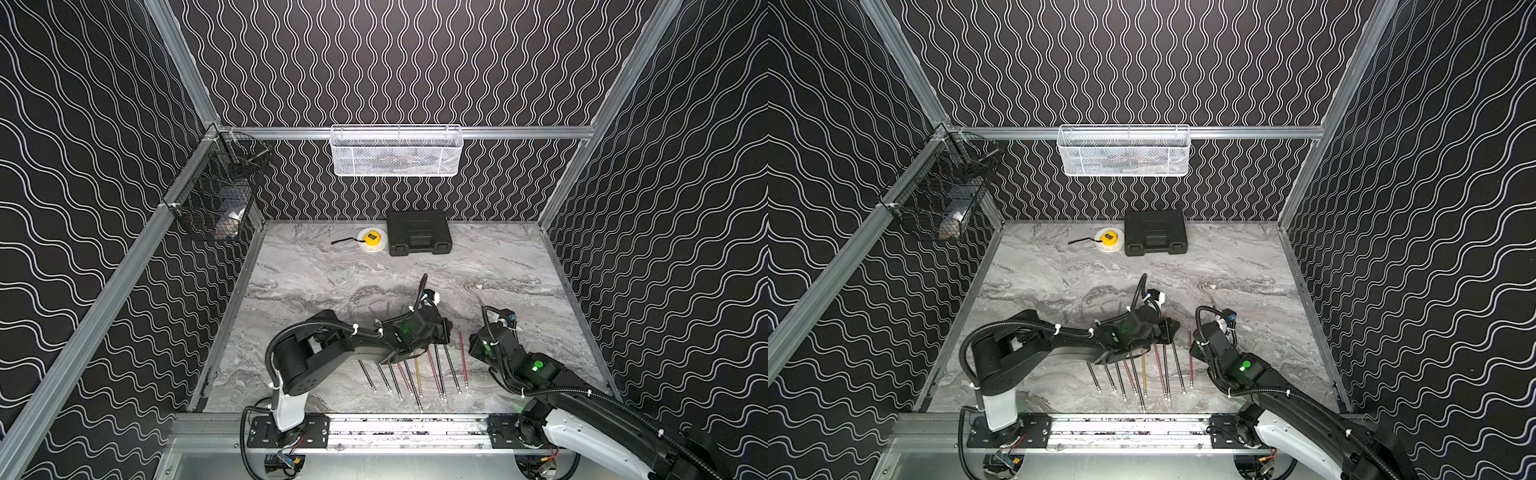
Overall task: Remove the protective cover of the pencils
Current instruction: Place the protective sleeve at the center of the board.
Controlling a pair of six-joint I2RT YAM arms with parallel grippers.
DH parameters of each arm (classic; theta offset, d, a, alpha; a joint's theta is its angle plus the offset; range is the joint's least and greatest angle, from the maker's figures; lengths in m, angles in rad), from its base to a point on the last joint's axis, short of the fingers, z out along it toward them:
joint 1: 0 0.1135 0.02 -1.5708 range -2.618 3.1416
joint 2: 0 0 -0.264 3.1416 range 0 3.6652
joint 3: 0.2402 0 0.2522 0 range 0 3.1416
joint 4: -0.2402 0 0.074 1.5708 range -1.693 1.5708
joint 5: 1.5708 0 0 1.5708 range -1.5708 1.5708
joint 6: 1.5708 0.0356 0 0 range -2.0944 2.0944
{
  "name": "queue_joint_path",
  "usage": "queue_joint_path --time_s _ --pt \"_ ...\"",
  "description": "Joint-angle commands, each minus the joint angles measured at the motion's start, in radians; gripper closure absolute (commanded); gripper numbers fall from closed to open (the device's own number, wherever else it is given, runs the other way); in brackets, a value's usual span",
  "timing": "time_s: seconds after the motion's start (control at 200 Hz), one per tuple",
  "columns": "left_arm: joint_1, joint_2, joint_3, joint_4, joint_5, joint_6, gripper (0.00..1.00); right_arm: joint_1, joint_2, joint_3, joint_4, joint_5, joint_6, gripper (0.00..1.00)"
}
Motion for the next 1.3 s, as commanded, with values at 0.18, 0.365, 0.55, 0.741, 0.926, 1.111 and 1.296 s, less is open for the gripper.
queue_joint_path --time_s 0.18,0.365,0.55,0.741,0.926,1.111,1.296 --pt "-0.006 0.184 0.188 -0.13 0.007 0.04 1.0 -0.006 -0.045 -0.015 -0.035 0.032 0.023 0.7" --pt "-0.006 0.226 0.253 -0.204 -0.019 0.063 1.0 -0.006 -0.002 -0.012 -0.013 0.017 0.015 0.7" --pt "-0.004 0.24 0.29 -0.262 -0.059 0.081 0.97 -0.007 0.031 -0.015 0.02 -0.002 0.01 0.7" --pt "0.019 0.259 0.302 -0.272 -0.058 0.075 0.94 -0.006 0.014 -0.021 0.008 0.0 0.009 0.7" --pt "0.035 0.266 0.311 -0.283 -0.068 0.073 0.91 -0.008 -0.008 -0.021 -0.002 0.005 0.007 0.7" --pt "0.038 0.276 0.326 -0.296 -0.069 0.079 0.82 -0.008 0.013 -0.023 0.015 -0.002 0.006 0.7" --pt "0.041 0.278 0.32 -0.29 -0.065 0.077 0.76 -0.008 0.028 -0.023 0.025 -0.008 0.005 0.7"
